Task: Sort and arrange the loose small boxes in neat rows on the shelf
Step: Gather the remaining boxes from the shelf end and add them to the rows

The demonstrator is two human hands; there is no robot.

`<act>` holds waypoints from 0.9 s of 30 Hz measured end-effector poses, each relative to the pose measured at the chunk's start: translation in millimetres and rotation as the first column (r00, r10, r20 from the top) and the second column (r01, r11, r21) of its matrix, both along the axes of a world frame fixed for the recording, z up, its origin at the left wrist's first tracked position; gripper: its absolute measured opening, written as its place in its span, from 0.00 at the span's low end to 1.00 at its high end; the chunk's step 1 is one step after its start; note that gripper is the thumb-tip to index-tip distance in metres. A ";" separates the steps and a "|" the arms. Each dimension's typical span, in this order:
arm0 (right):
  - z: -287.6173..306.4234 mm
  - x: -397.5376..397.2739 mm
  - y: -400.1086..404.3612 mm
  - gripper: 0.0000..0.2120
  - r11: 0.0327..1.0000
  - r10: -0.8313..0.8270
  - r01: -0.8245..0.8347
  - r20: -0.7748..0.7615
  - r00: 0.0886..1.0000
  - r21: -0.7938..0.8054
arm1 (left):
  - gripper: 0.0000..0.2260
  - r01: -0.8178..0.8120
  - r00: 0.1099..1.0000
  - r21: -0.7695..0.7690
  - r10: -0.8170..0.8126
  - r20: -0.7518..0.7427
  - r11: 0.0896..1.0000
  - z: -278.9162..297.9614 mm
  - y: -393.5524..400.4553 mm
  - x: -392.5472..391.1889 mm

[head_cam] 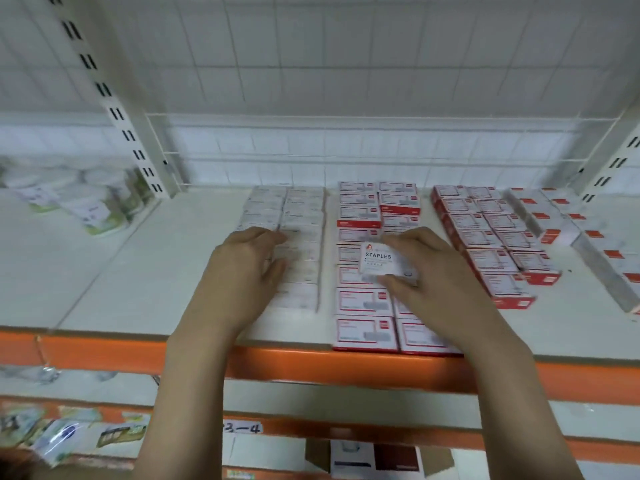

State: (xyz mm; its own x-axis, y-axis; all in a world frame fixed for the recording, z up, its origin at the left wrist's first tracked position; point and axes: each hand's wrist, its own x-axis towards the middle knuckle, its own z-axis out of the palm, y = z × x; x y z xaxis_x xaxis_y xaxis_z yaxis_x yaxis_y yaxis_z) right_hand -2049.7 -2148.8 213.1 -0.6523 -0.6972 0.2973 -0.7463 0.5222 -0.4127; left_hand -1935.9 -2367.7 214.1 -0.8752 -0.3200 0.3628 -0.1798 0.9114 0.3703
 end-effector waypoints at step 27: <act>-9.9 100.7 -77.4 0.19 0.995 0.023 -0.038 0.158 0.987 0.088 | 0.19 0.109 0.988 0.126 -0.122 0.099 0.986 -20.4 -74.6 49.6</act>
State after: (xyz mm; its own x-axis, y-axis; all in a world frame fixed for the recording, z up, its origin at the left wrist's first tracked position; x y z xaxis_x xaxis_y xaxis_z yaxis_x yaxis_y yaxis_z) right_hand -1949.0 -2226.2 203.3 -0.6638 -0.7369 0.1279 -0.6922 0.5406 -0.4781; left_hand -1886.3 -2442.3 193.7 -0.9402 -0.2499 0.2316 -0.1196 0.8785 0.4626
